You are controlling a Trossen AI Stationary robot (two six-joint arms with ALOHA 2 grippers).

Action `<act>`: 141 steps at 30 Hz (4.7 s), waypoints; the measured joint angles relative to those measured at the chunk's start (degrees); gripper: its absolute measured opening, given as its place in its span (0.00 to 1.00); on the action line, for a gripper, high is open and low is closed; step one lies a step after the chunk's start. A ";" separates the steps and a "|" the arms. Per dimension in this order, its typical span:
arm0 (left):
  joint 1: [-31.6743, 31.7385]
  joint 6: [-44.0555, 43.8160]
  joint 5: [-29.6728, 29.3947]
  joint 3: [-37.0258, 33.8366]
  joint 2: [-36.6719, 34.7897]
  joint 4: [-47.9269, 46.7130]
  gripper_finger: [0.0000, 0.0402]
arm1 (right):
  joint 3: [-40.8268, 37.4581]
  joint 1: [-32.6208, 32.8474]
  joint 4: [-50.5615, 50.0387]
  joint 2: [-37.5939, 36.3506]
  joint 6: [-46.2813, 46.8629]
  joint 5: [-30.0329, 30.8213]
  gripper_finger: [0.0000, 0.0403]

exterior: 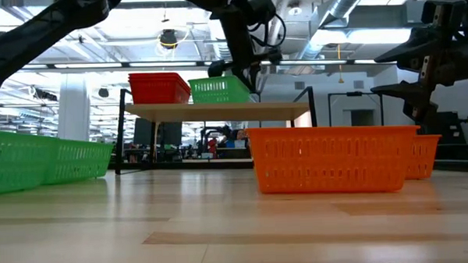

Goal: Stack baskets on shelf by color
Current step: Put the right green bin on the shelf, then stack the top green bin on top of the green bin on the shelf

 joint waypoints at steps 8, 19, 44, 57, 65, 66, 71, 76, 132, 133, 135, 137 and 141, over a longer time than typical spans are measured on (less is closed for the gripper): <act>1.84 0.81 -1.91 0.00 0.00 0.03 0.00 | 0.01 0.00 0.00 0.00 0.00 0.02 0.61; 1.46 2.39 -2.22 0.00 -0.26 0.60 0.00 | 0.01 0.00 0.00 0.00 0.00 0.09 0.61; -26.73 -14.90 3.42 -2.34 -13.73 -32.28 0.32 | -0.01 0.04 0.02 0.06 -1.40 -0.07 0.61; -28.38 -24.69 12.31 -19.31 -13.99 -32.14 0.52 | -0.01 0.04 0.04 1.07 -1.12 -0.19 0.61; -28.22 -29.09 15.50 -38.64 -27.30 -30.84 0.47 | -0.01 0.07 0.09 1.77 -1.37 -0.45 0.61; -28.06 -31.16 15.61 -42.24 -29.70 -30.67 0.46 | -0.01 0.07 0.09 1.81 -1.38 -0.44 0.61; -27.42 -38.67 17.87 -57.00 -37.14 -23.25 0.45 | -0.01 0.04 0.11 1.91 -1.52 -0.46 0.61; -27.44 -38.86 20.57 -66.20 -38.92 -14.75 0.47 | -0.01 0.00 0.09 1.94 -1.53 -0.44 0.61; -25.32 -33.63 30.93 -47.71 -37.92 -1.83 0.00 | -0.01 0.00 0.11 1.92 -2.91 -0.28 0.61; -25.56 -33.66 30.92 -45.58 -37.92 -1.75 0.00 | -0.01 0.00 0.11 1.92 -2.91 -0.28 0.61; -25.98 -33.83 30.35 -41.35 -37.93 -1.46 0.00 | -0.01 0.00 0.11 1.92 -3.02 -0.28 0.61; -26.30 -33.83 28.09 -37.06 -37.92 -1.18 0.00 | 0.00 0.00 0.11 1.92 -3.02 -0.28 0.61; -26.45 -32.38 19.32 -28.89 -37.99 0.98 0.00 | -0.01 0.00 0.11 1.92 -3.02 -0.28 0.61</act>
